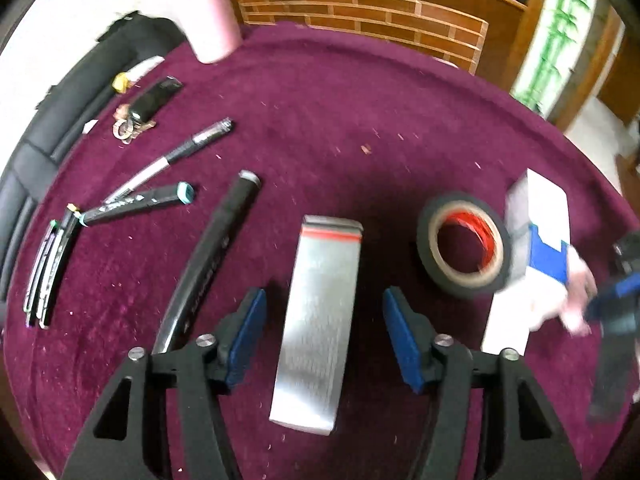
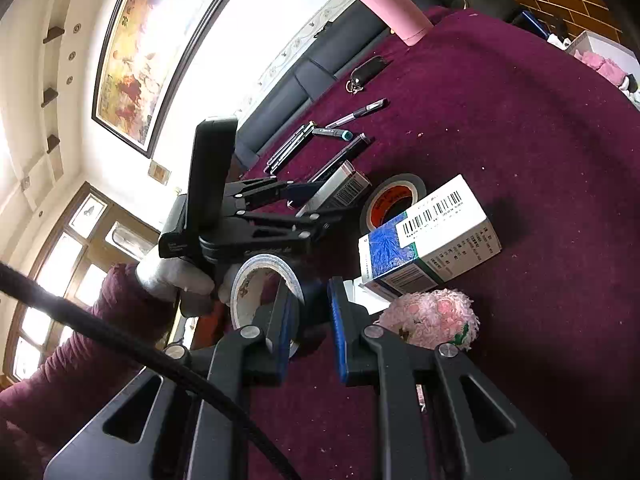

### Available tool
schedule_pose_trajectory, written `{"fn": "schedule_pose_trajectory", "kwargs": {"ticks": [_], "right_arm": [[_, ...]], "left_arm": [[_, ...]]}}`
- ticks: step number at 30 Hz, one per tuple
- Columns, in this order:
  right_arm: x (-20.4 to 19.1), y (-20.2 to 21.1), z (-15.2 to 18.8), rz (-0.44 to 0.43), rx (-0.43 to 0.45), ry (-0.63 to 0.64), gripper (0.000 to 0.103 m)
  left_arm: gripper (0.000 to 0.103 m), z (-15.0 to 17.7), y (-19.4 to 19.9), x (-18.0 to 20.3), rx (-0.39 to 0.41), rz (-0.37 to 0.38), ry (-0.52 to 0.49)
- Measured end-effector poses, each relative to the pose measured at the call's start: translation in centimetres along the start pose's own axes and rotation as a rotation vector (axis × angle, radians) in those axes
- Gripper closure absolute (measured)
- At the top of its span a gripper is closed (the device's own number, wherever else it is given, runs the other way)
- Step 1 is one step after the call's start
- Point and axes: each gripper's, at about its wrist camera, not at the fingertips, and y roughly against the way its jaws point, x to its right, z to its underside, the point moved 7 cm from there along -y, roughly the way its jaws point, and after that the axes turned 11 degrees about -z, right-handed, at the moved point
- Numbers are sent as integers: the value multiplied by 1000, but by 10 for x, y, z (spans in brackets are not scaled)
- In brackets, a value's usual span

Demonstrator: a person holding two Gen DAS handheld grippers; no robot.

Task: Organize objects
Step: 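Grasp a white-cored tape roll with the right gripper while the left grasps the grey red-striped box, then place the grey box and tape roll in the tray and open both grippers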

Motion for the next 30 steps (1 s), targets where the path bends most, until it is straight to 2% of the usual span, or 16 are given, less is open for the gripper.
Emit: {"fn": "schedule_pose_trajectory", "kwargs": {"ticks": [1,2,3,5,9,13,17,20,22,26,30], "right_arm": [[1,0,0,2,-3,2,87],[1,0,0,0,-4,2,87],[1,0,0,-3,-6,2,87],[1,0,1,2,-7,6,87],[1,-1,1,10,-9,14,87],[-1,-4,5,22,-24,32,87],[-4,-8,9,43,-40,54,87],[-13,-14,15,47,-65,68,87],[-37,-22,25,43,-100,108,87],[-107,-55,52,-43,-195,181,87],[-174,-111,88,-133,-334,232,87]], "left_arm": [[51,1,1,-1,-2,-6,25],[71,2,3,1,-5,5,50],[80,5,7,5,-4,18,68],[81,13,20,8,13,-11,93],[81,40,66,-5,82,14,226],[81,85,126,-23,157,30,375],[80,145,188,-45,229,11,533],[80,201,228,-66,267,-60,638],[80,245,248,-80,271,-108,718],[80,318,257,-99,240,-168,841],[80,364,245,-110,209,-210,929]]}}
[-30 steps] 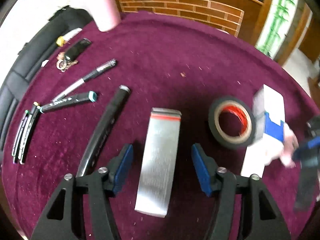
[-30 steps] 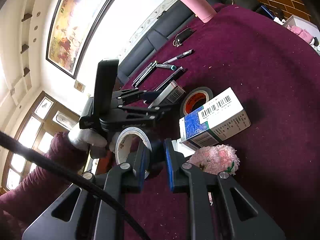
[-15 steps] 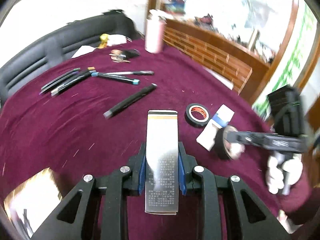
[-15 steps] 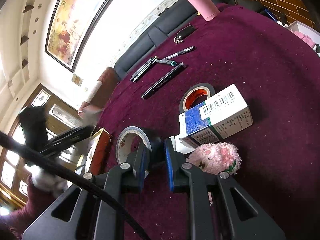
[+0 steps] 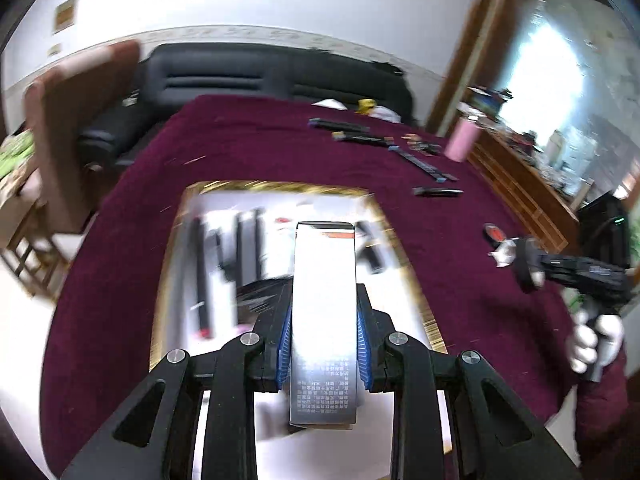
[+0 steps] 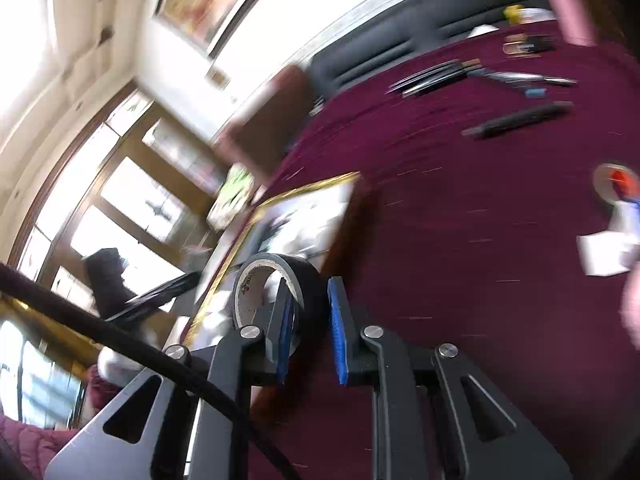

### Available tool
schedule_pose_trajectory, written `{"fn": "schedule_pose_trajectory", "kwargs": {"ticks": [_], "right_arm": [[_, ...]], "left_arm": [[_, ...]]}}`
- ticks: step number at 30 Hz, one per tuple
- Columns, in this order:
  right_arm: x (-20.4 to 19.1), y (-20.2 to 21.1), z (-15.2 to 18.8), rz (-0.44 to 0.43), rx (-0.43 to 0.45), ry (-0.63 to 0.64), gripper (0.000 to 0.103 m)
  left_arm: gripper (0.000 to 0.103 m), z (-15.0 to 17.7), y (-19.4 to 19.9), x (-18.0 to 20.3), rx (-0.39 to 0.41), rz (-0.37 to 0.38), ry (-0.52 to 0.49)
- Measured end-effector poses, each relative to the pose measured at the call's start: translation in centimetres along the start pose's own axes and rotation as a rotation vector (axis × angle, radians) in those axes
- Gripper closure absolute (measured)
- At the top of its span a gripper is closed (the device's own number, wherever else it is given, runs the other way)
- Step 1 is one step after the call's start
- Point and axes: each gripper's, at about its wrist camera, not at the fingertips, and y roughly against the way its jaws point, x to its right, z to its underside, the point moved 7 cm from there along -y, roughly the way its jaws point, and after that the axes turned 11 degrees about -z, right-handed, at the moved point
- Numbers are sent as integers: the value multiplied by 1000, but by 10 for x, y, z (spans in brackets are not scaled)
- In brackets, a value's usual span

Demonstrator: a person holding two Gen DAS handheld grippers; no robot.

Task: Organize objects
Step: 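Place the grey box and tape roll in the tray and open both grippers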

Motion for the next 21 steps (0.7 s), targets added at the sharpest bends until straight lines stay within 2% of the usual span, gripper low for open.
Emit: {"fn": "schedule_pose_trajectory", "kwargs": {"ticks": [5,9,17,21], "right_arm": [[-37,-86,22,15,-171,70,86],[-36,-131,43,125,-264,104,86],[-22,-156,60,310,-351,148,86],[-23,-158,57,341,-362,168,81]], "left_arm": [[80,19,-12,-37,-23,-52,43],[80,16,-14,-47,-22,-62,16],[80,-1,-55,-58,-79,-118,-23],[79,-4,-66,-59,-95,-124,-31]]}}
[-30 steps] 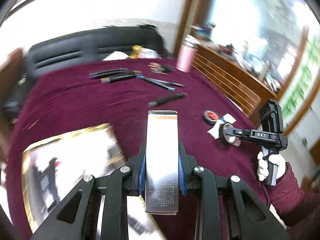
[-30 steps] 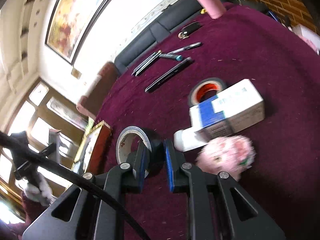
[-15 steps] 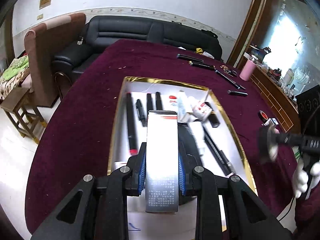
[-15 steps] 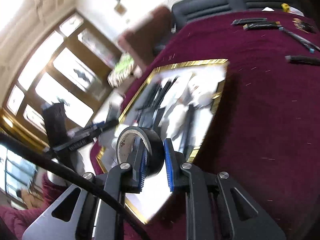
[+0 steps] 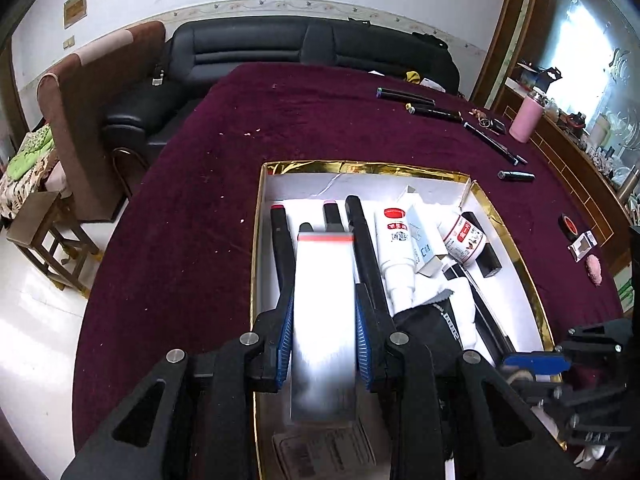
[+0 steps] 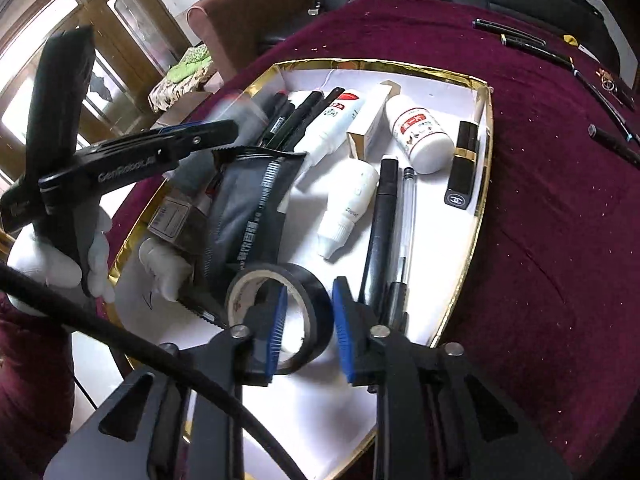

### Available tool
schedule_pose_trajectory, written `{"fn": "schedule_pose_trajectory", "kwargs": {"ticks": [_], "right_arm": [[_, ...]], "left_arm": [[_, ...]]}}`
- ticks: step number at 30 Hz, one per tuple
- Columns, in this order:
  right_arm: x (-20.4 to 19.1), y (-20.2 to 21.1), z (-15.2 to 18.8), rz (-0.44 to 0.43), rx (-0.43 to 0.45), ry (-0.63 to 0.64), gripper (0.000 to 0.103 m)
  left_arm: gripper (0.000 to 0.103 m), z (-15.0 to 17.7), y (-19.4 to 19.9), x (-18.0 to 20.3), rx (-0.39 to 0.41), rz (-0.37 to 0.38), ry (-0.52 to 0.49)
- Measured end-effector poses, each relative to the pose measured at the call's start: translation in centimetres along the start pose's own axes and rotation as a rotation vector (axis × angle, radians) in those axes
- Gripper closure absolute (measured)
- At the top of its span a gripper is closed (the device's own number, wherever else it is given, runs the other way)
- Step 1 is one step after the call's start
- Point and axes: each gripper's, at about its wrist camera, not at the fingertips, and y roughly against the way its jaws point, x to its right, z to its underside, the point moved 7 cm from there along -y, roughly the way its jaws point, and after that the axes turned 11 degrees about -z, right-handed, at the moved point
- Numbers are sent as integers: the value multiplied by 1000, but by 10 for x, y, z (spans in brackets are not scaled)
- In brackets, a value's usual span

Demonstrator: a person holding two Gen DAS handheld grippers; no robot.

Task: Organize objects
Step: 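Place the grey box and tape roll in the tray and open both grippers, then move both grippers back from the tray toward the markers and tape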

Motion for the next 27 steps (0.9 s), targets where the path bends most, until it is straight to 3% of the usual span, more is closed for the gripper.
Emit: {"fn": "schedule_pose_trajectory", "kwargs": {"ticks": [3,5,9,16,19,21,27], "right_arm": [[-1,1,-2,12,5,11,78],[-1,5,-2,14,14,15,77],[-1,4,-9,-4,38,6,69],[-2,9,-7,-106,67,-18,69],[4,32,-11,-155,148,-41,69],[14,50,-12,-153,207,-62,69],[85,153,10,4,412,-163,70]], "left_arm": [[66,-1,7,-1,17,9,14],[50,-1,12,-3,28,9,21],[42,-1,26,-4,44,16,23],[36,-7,72,1,137,18,34],[33,-11,97,14,192,77,45],[26,-16,113,34,224,160,32],[26,-25,133,120,222,374,-80]]}}
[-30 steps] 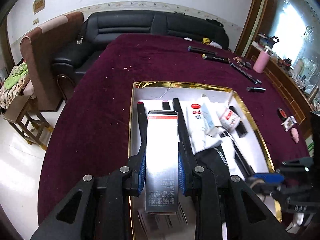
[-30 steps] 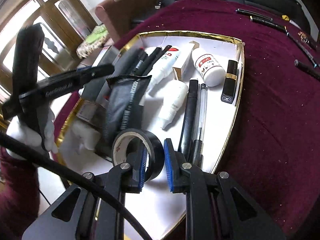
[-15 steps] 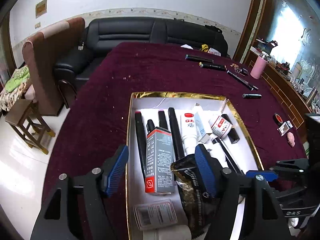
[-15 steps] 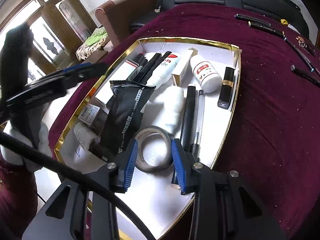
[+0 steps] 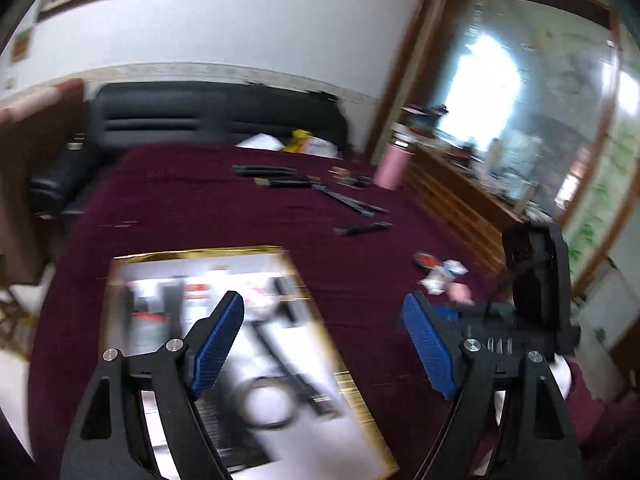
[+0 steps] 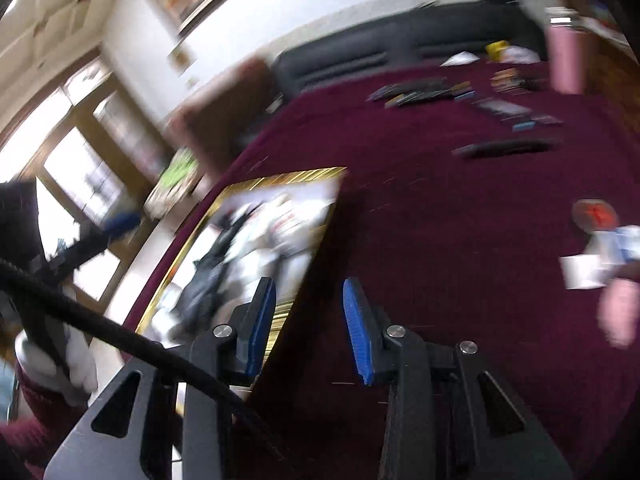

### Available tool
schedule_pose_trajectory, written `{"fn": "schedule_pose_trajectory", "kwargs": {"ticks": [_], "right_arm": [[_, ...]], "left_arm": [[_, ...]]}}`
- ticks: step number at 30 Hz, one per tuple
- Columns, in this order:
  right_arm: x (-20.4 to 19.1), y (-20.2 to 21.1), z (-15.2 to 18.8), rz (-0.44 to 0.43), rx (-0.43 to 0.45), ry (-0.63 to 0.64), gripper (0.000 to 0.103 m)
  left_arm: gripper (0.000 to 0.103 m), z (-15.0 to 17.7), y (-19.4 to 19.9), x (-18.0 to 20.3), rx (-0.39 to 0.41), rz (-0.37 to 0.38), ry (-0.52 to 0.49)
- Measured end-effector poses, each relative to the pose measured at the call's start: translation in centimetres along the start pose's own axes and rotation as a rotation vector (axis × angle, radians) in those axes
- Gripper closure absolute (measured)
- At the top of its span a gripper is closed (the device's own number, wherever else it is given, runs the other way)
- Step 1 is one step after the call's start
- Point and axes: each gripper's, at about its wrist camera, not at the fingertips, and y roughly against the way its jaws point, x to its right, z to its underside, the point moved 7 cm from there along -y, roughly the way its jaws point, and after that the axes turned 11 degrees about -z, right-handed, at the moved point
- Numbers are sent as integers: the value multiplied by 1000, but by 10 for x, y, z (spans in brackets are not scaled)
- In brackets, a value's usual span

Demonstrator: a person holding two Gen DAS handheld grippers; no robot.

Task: Organize objects
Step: 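Move both grippers back from the tray toward the markers and tape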

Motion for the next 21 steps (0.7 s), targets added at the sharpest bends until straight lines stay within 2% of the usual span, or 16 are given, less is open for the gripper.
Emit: {"fn": "schedule_pose_trajectory", "kwargs": {"ticks": [3,5,6,7,8,9,11,12,14,18,21], "right_arm": [[31,70,-25,119,177,1,70],[40,119,-36,220,318,32,56],[45,147,-39,243,404,26,24],[51,165,-41,227,469,-4,0],[62,178,-43,171,530,-65,0],[81,182,-43,85,546,-156,0],[118,170,-40,-3,483,-304,0],[137,163,-37,-10,456,-346,0],[166,149,-31,50,446,-379,0],[216,126,-28,181,399,-401,1],[239,117,-27,195,393,-411,2]], "left_arm": [[26,1,-24,41,-36,53,-27],[26,4,-40,64,-58,65,-45],[26,6,-51,80,-74,90,-46],[26,8,-59,91,-88,114,-45],[26,11,-70,105,-110,144,-46],[26,14,-80,118,-135,174,-47],[26,22,-100,145,-194,245,-50],[26,25,-110,158,-226,269,-58],[26,25,-123,175,-253,280,-84],[26,-4,-151,184,-238,156,-162],[26,-37,-181,172,-211,39,-222]]}}
